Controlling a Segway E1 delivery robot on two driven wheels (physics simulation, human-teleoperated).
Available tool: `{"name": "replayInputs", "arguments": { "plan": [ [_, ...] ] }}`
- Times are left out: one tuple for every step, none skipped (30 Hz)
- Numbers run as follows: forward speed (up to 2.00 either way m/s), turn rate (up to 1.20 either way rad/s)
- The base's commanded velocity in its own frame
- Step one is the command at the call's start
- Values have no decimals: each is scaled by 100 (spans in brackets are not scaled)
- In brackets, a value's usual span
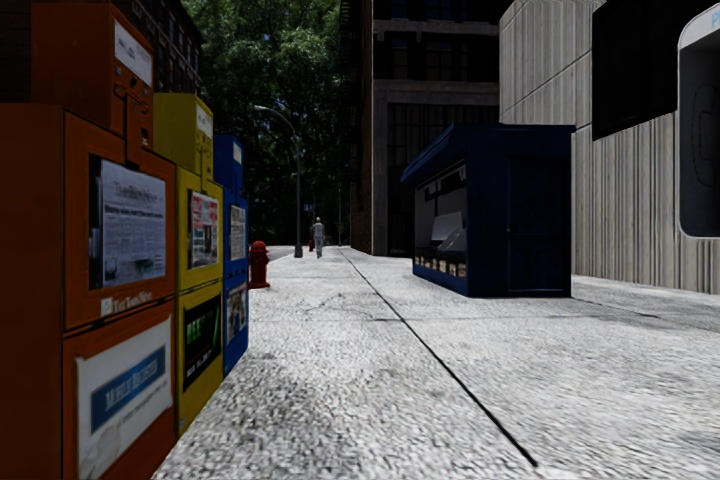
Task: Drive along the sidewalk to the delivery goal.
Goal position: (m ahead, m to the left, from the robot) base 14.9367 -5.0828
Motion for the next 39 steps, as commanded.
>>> {"name": "replayInputs", "arguments": {
  "plan": [
    [200,0],
    [200,0],
    [200,0],
    [200,0],
    [200,0],
    [200,0],
    [200,0],
    [200,0],
    [200,0],
    [200,0],
    [200,0],
    [200,0],
    [200,0],
    [200,0],
    [200,0],
    [200,0],
    [200,0],
    [200,0],
    [200,0],
    [200,0],
    [200,0],
    [200,0],
    [200,0],
    [200,0],
    [200,0],
    [200,0],
    [200,0],
    [200,0],
    [200,0],
    [200,0],
    [200,0],
    [200,0],
    [200,0],
    [200,0],
    [200,0],
    [200,0],
    [200,0],
    [200,0],
    [200,0]
  ]
}}
